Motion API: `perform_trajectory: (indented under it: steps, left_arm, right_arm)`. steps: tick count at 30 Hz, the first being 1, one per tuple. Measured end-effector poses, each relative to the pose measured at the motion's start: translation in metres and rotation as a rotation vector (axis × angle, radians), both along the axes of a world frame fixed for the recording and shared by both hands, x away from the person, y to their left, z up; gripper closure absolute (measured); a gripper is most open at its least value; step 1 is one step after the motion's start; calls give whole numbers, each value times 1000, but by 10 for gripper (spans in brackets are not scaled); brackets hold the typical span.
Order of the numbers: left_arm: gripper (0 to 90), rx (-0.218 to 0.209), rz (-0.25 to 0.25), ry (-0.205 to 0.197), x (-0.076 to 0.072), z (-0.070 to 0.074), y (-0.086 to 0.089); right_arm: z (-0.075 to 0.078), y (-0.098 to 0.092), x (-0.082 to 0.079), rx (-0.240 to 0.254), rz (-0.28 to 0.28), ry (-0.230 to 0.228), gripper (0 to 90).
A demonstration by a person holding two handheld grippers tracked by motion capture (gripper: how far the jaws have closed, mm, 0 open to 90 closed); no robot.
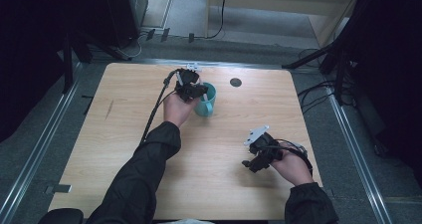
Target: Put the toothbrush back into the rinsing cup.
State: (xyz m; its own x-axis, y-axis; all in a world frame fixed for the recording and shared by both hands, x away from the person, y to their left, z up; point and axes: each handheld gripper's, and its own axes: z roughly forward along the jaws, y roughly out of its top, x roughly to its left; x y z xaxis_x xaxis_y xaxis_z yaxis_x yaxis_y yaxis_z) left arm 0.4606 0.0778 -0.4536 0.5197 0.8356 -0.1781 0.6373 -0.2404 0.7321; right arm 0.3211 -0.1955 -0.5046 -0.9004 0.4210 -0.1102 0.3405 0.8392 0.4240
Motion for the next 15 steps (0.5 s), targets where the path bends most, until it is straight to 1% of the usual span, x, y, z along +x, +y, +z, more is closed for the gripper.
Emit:
perform_trajectory:
  steps: [3, 4, 8, 9, 12, 14, 15]
  left_arm:
    - [789, -5, -8, -4, -3, 5, 2]
    - [777, -6, -17, -2, -4, 9, 3]
    - [757, -1, -31, 4, -8, 14, 6]
    - [748, -4, -38, 10, -10, 16, 7]
    - [706, 9, -63, 24, -16, 21, 10]
    - [695, 11, -72, 25, -18, 22, 11]
    - [674, 7, -78, 34, -19, 22, 12]
  right_arm:
    - [0, 0, 1, -1, 5, -2, 180]
    - [0, 0, 1, -1, 1, 0, 180]
    - [0, 0, 0, -5, -1, 1, 179]
    - [-1, 0, 0, -5, 0, -1, 180]
    - [-1, 0, 0, -8, -1, 1, 180]
    - [-1, 0, 0, -10, -2, 0, 180]
    - [-1, 0, 0, -9, -1, -2, 180]
